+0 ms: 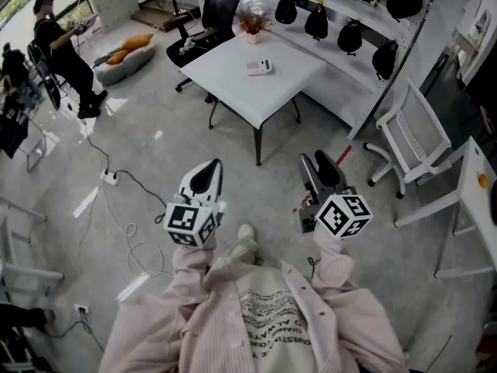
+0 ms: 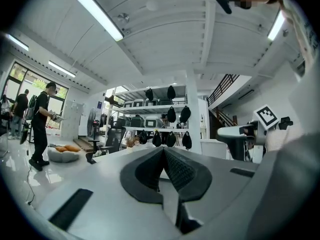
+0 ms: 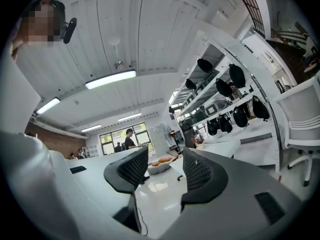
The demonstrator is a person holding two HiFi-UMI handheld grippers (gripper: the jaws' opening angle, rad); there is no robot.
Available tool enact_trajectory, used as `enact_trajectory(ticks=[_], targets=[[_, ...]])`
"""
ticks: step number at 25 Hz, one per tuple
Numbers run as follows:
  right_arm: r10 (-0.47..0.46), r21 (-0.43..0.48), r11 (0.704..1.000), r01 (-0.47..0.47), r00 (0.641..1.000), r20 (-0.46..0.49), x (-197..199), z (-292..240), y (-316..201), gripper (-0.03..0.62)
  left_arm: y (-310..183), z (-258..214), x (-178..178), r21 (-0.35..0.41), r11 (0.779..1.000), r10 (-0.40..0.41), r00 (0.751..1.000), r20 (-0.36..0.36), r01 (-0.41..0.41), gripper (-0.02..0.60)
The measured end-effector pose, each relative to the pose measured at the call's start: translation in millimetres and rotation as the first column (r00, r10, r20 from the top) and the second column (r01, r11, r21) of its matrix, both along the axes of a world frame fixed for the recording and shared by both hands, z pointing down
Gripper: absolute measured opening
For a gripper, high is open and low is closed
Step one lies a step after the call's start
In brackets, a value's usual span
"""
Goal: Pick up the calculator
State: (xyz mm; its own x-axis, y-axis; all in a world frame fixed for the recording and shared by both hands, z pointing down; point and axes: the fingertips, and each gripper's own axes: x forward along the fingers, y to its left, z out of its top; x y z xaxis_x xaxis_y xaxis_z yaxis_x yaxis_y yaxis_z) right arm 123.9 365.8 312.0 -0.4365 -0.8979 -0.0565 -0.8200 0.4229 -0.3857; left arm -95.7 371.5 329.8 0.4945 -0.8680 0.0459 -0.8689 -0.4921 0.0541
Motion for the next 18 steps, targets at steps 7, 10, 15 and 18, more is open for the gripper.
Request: enact_trajectory(ticks=[7, 10, 15, 18], targets=[[-0.002, -0.026, 1.0, 0.003, 1.0, 0.02, 0.5, 10.6, -40.2, 0.186, -39.5, 11.3, -4.5, -0.022, 1.0, -0.006, 1.0, -0.002, 0.006, 0.002], [-0.011, -0.027, 1.0, 0.012, 1.0, 0.023, -2.3, 15.2, -68.9, 0.186, -69.1, 15.7, -8.1, -0.032, 0.999, -0.008, 1.0, -0.001, 0.008, 0.002], [-0.018, -0.035, 0.999, 0.018, 1.0, 0.022, -9.9, 23.1, -128.0, 0.199, -127.8, 26.8, -19.1, -0.059, 0.998, -0.021, 1.0, -0.009, 0.021, 0.002], [-0.007, -0.053, 0.999, 0.008, 1.0, 0.025, -11.8, 28.7, -163.7, 0.209, -163.5, 32.6, -20.1, -0.08, 0.997, -0.012, 1.0, -0.01, 0.011, 0.002]])
